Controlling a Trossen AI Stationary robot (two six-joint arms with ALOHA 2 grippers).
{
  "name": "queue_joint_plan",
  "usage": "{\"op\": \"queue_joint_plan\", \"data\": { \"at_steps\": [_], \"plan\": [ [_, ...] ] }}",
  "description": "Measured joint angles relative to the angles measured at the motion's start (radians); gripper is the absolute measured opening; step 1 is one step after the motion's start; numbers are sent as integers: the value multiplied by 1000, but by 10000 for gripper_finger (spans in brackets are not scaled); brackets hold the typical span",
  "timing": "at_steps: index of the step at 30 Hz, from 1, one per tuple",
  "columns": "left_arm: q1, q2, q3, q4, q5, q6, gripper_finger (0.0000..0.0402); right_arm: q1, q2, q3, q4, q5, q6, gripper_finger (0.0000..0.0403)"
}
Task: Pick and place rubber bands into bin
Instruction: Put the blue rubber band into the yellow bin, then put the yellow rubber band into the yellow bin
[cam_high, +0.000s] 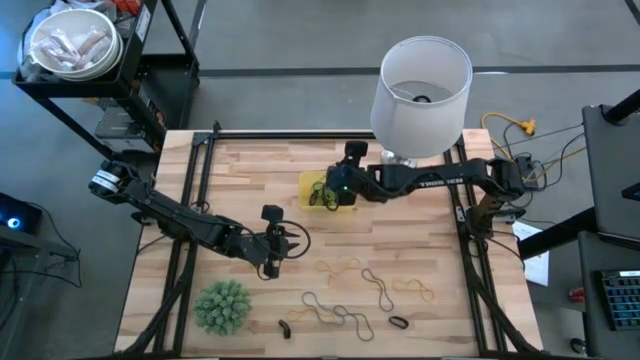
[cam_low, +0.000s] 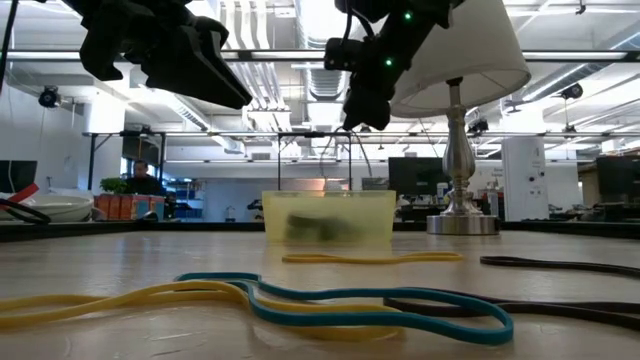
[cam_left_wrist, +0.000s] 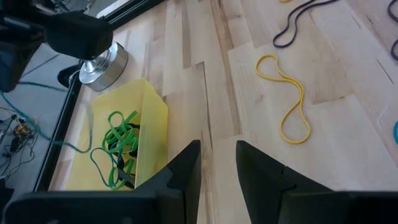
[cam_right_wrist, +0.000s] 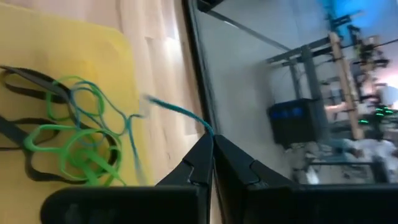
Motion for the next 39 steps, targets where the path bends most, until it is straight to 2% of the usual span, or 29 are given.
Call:
{"op": "queue_joint_plan", "data": {
  "at_steps": [7, 14, 20, 25, 33, 39],
  "plan": [
    [0, 0, 0, 0, 0, 0, 85, -20, 0, -3, 2, -180, 30, 9],
    [0, 0, 0, 0, 0, 0, 85, -44, 17, -6, -1, -211, 90, 9],
    [0, 0, 0, -1, 0, 0, 85, -75, 55, -7, -8, -388, 109, 9],
    [0, 0, -1, 0, 0, 0, 85, -91, 76, -7, -9, -404, 112, 21],
    [0, 0, -1, 0, 0, 0, 85, -89, 77, -7, -13, -404, 109, 76],
    [0, 0, -1, 0, 0, 47, 85, -49, 65, 16, -142, -445, 106, 100]
  ]
}}
